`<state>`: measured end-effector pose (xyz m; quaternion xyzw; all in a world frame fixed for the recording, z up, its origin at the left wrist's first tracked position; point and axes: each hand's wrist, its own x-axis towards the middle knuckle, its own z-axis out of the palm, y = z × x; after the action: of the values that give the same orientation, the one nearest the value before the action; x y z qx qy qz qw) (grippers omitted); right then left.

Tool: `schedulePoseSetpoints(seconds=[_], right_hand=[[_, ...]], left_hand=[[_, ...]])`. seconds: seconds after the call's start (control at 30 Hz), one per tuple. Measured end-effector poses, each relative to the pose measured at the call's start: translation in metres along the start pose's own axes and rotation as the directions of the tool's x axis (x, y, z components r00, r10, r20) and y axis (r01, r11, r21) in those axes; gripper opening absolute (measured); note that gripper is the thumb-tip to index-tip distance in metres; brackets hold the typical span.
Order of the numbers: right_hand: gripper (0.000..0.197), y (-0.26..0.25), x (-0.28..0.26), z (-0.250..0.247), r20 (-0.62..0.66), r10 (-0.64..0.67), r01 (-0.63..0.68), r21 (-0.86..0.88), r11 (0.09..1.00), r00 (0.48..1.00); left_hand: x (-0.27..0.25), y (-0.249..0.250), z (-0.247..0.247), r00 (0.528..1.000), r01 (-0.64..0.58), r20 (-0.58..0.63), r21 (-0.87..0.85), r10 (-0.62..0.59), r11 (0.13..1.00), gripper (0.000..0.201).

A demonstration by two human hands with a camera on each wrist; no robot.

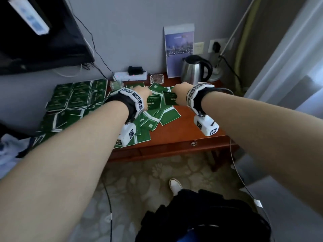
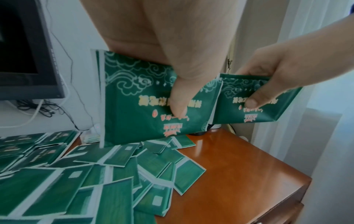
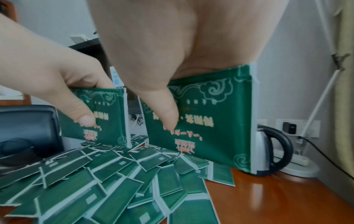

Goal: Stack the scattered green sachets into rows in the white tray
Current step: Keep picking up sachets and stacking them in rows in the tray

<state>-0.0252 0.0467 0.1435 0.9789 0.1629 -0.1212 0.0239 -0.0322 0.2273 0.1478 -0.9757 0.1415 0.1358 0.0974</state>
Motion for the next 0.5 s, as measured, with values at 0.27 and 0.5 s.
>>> schedulePoseSetpoints(seconds=[0.27, 0.5], right_hand=[[0.026, -0.041, 0.062, -0.011, 0.059, -0.04, 0.043, -0.04, 0.998, 0.997], [0.037, -0.079, 0.157, -0.039, 0.013, -0.065, 0.065, 0.001, 0.998, 0.998]], left_hand=[[0.016, -0.073, 0.017, 0.992, 0.111, 0.058, -0.05, -0.108, 0.993, 0.064], [0.063, -0.157, 0.007, 0.98, 0.176, 0.099, 0.0, -0.175, 0.984, 0.064]])
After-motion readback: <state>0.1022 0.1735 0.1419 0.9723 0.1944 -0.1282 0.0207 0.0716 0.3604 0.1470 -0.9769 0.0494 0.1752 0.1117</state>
